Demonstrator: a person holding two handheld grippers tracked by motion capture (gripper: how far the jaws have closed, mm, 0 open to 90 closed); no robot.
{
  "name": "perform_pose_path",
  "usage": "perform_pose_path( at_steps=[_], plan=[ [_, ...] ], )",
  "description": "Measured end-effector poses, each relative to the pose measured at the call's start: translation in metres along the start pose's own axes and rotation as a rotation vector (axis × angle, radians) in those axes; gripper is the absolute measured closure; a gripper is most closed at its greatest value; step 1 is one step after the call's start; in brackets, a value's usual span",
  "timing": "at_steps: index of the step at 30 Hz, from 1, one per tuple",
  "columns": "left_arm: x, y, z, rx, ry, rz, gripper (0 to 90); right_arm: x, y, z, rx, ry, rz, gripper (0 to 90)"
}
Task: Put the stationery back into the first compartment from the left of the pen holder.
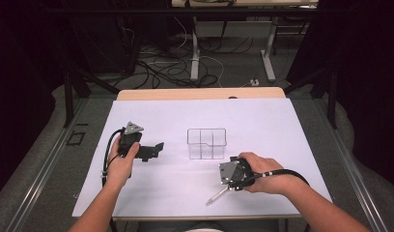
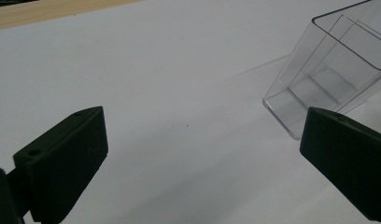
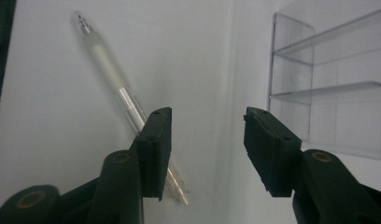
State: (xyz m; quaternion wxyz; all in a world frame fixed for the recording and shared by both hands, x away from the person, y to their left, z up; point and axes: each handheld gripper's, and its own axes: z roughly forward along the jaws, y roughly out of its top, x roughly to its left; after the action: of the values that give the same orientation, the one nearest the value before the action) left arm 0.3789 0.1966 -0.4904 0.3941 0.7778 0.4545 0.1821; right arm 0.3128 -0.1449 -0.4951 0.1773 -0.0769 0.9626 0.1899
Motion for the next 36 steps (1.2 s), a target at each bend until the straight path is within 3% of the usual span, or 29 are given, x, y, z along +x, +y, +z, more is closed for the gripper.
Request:
perform_pose_path(
  at_steps=[2,4,5,6,8,9,12,13,20,36],
  plan=[
    [-0.001,0.0,0.0,0.001,0.001,-0.005,0.8,0.001,0.003,0.003,-0.025,-0.006,-0.034,54.7],
    [-0.001,0.0,0.001,0.0,-0.002,-0.003,0.8,0.003,0.007,0.004,0.011,0.035,-0.055,56.2],
    [-0.001,0.0,0.001,0.0,-0.001,-0.002,0.8,0.005,0.008,0.006,-0.007,0.025,-0.064,57.2],
    [-0.001,0.0,0.001,0.002,-0.001,-0.005,0.8,0.005,0.01,0.006,0.021,0.058,-0.085,57.8],
    [0.0,0.0,0.001,0.003,-0.001,0.004,0.8,0.008,0.012,0.01,0.009,0.05,-0.109,59.3],
    [0.0,0.0,0.001,0.005,0.0,-0.001,0.8,0.009,0.014,0.009,0.045,0.087,-0.119,60.0],
    [0.0,0.0,0.001,0.003,0.0,0.005,0.8,0.012,0.017,0.013,0.02,0.083,-0.165,61.7],
    [0.0,0.0,0.0,0.006,0.0,0.009,0.8,0.014,0.017,0.013,0.026,0.084,-0.155,62.1],
    [0.0,0.0,0.0,0.003,0.001,0.005,0.8,0.019,0.021,0.018,0.048,0.112,-0.215,63.8],
    [0.0,0.0,0.0,0.001,0.003,0.0,0.8,0.029,0.024,0.026,0.065,0.171,-0.248,63.7]
  ],
)
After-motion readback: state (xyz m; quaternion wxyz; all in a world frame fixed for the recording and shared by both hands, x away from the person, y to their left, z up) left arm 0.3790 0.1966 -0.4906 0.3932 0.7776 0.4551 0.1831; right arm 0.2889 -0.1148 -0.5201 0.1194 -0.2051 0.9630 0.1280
